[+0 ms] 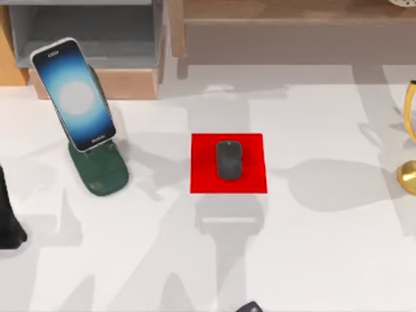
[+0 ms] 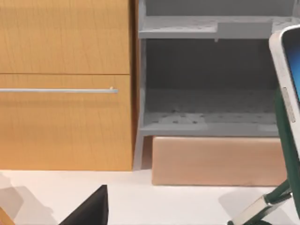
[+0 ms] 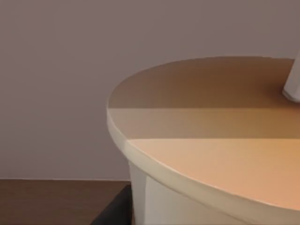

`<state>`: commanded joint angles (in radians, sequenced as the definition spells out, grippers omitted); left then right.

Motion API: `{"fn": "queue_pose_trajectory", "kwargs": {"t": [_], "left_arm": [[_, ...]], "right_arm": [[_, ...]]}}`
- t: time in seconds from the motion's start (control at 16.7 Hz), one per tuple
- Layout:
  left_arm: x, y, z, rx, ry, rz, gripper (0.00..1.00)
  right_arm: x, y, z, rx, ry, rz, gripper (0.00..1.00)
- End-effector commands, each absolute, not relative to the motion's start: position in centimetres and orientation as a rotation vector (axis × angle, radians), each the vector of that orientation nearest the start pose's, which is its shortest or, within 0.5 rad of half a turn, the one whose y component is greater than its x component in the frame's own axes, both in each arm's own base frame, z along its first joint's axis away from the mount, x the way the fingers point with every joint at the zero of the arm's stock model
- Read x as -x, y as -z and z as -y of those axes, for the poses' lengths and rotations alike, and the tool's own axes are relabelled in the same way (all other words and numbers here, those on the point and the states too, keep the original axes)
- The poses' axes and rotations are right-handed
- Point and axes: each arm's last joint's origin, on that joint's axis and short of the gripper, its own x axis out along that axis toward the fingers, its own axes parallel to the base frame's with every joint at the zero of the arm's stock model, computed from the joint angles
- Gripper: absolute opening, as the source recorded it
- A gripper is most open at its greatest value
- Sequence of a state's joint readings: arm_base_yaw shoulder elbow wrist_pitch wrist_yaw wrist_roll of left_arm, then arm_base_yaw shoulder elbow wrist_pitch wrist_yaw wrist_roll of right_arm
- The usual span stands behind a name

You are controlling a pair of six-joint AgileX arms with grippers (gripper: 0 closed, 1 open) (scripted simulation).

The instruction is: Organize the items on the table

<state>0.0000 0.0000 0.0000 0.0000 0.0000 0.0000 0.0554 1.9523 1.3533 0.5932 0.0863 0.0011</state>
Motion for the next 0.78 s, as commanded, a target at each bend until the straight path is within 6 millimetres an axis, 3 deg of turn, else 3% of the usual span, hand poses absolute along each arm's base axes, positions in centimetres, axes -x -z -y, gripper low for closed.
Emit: {"fn": "queue_pose_trajectory", "kwargs": {"t": [0.66, 0.78], "left_arm": [[-10.57, -16.0, 0.12, 0.0, 0.0, 0.0, 1.0], [-10.57, -16.0, 0.12, 0.0, 0.0, 0.0, 1.0]], "right_arm": [[-45.81, -25.53, -2.77, 0.014, 0.009, -0.005, 0.0], [-45.81, -25.53, -2.77, 0.014, 0.009, -0.005, 0.15]]}}
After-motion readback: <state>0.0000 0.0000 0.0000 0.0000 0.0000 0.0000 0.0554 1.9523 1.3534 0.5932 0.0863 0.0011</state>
